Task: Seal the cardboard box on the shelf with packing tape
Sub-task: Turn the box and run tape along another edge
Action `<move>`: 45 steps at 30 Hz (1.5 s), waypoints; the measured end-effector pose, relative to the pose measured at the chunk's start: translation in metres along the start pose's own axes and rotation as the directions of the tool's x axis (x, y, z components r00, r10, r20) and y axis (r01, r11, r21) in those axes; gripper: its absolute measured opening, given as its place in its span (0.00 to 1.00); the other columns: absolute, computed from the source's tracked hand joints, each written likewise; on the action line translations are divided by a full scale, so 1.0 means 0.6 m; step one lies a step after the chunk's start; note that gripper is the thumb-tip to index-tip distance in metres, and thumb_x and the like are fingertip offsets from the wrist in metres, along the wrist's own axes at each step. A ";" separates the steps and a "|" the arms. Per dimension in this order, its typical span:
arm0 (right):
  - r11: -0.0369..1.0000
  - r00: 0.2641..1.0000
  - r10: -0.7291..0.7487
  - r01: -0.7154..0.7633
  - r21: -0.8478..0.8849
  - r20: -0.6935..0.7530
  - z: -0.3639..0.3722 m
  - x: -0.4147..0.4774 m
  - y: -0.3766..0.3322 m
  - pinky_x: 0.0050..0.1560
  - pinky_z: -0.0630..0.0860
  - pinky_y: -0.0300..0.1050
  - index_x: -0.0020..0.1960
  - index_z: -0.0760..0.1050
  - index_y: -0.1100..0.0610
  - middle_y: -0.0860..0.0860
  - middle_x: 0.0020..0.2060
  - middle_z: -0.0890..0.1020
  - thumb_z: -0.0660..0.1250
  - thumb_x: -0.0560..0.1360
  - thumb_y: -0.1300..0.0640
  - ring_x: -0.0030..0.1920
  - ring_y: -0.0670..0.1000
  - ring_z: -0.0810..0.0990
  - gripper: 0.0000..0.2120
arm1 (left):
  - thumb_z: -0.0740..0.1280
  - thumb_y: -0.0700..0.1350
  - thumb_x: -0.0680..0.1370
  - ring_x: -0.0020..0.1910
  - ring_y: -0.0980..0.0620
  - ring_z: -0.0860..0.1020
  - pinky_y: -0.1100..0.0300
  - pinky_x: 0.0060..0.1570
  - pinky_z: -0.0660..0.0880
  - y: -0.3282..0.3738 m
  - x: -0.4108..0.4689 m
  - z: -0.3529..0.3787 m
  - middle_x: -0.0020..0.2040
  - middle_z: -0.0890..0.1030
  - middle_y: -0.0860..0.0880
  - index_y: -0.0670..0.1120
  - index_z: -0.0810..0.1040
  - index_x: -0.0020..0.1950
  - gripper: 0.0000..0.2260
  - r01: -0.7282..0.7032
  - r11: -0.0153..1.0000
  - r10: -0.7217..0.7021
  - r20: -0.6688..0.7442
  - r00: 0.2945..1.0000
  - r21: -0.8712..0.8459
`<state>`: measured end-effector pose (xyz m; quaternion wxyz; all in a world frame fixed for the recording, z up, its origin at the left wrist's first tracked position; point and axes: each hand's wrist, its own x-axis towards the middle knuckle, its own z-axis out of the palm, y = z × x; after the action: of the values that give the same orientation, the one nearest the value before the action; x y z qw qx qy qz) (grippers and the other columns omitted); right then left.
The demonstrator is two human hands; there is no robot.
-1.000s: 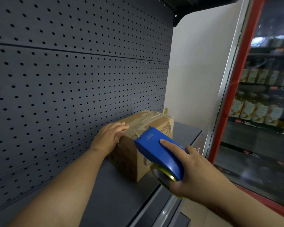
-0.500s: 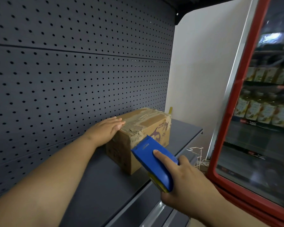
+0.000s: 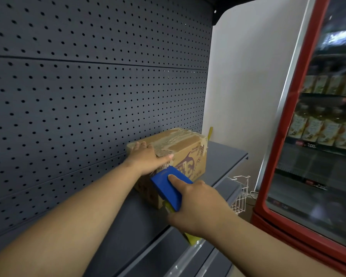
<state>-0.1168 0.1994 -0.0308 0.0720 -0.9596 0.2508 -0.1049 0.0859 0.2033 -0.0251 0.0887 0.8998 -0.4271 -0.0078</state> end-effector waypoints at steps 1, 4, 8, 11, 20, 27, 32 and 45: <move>1.000 1.000 -0.012 0.012 -0.002 -0.009 -0.005 0.004 0.001 0.47 0.77 0.49 0.72 0.53 0.41 0.55 0.48 0.72 0.64 0.67 0.41 0.47 0.58 0.76 0.37 | 0.50 0.73 0.70 0.77 0.42 0.46 0.49 0.76 0.46 -0.001 0.000 -0.001 0.78 0.48 0.40 0.41 0.49 0.77 0.47 0.002 1.000 -0.002 0.006 1.000 -0.007; 0.999 0.998 -0.021 0.019 -0.029 -0.066 -0.016 0.009 0.008 0.47 0.78 0.50 0.71 0.56 0.40 0.54 0.46 0.73 0.62 0.68 0.40 0.45 0.56 0.77 0.34 | 0.50 0.73 0.70 0.77 0.42 0.47 0.49 0.76 0.47 -0.002 0.000 -0.003 0.78 0.49 0.40 0.41 0.49 0.77 0.47 0.008 1.000 -0.008 0.012 1.000 -0.003; 0.998 0.996 -0.060 0.058 -0.019 -0.063 -0.021 0.001 0.009 0.46 0.78 0.50 0.71 0.57 0.41 0.53 0.44 0.75 0.63 0.66 0.39 0.44 0.55 0.76 0.35 | 0.50 0.72 0.70 0.77 0.43 0.47 0.50 0.76 0.48 0.000 -0.005 -0.003 0.78 0.49 0.41 0.41 0.50 0.77 0.46 -0.003 1.000 0.003 0.004 1.000 -0.008; 0.997 0.995 -0.069 0.067 -0.023 -0.068 -0.030 -0.001 0.016 0.47 0.78 0.49 0.71 0.57 0.40 0.52 0.45 0.74 0.63 0.66 0.39 0.45 0.54 0.76 0.35 | 0.50 0.72 0.71 0.77 0.43 0.48 0.50 0.75 0.48 0.001 -0.005 -0.004 0.78 0.50 0.41 0.41 0.50 0.77 0.45 0.001 1.000 -0.001 -0.006 1.000 -0.006; 0.998 0.997 -0.065 0.064 -0.029 -0.044 -0.054 -0.004 0.015 0.45 0.77 0.46 0.70 0.60 0.41 0.51 0.42 0.74 0.65 0.66 0.41 0.44 0.53 0.75 0.33 | 0.50 0.72 0.70 0.77 0.43 0.49 0.50 0.75 0.48 0.004 -0.005 -0.007 0.78 0.50 0.41 0.41 0.50 0.77 0.46 0.004 1.000 -0.005 0.016 1.000 0.027; 0.998 0.999 -0.043 0.042 -0.050 -0.017 -0.049 0.010 0.004 0.48 0.77 0.48 0.70 0.61 0.41 0.51 0.42 0.73 0.65 0.67 0.43 0.46 0.54 0.76 0.33 | 0.50 0.72 0.71 0.78 0.44 0.47 0.51 0.76 0.47 0.001 -0.006 -0.008 0.78 0.49 0.41 0.41 0.49 0.77 0.45 -0.005 1.000 0.005 0.032 0.999 0.020; 0.999 1.000 -0.027 0.027 0.018 -0.008 -0.046 0.019 0.011 0.48 0.76 0.46 0.70 0.61 0.41 0.50 0.44 0.74 0.65 0.66 0.42 0.47 0.54 0.77 0.33 | 0.50 0.72 0.71 0.77 0.43 0.48 0.51 0.75 0.48 -0.002 -0.003 -0.006 0.78 0.50 0.41 0.41 0.50 0.77 0.45 0.000 1.000 0.000 0.012 1.000 0.007; 0.984 0.998 -0.051 0.058 -0.170 0.048 -0.038 0.017 0.013 0.48 0.78 0.51 0.59 0.71 0.45 0.50 0.41 0.77 0.65 0.67 0.42 0.44 0.54 0.77 0.22 | 0.49 0.73 0.69 0.77 0.42 0.50 0.50 0.75 0.49 -0.010 0.004 -0.008 0.78 0.50 0.40 0.41 0.51 0.77 0.47 -0.014 1.000 0.014 0.021 1.000 -0.008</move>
<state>-0.1173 0.1857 -0.0086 -0.0081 -0.9708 0.2309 -0.0642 0.0921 0.2059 -0.0209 0.0877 0.8963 -0.4343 -0.0185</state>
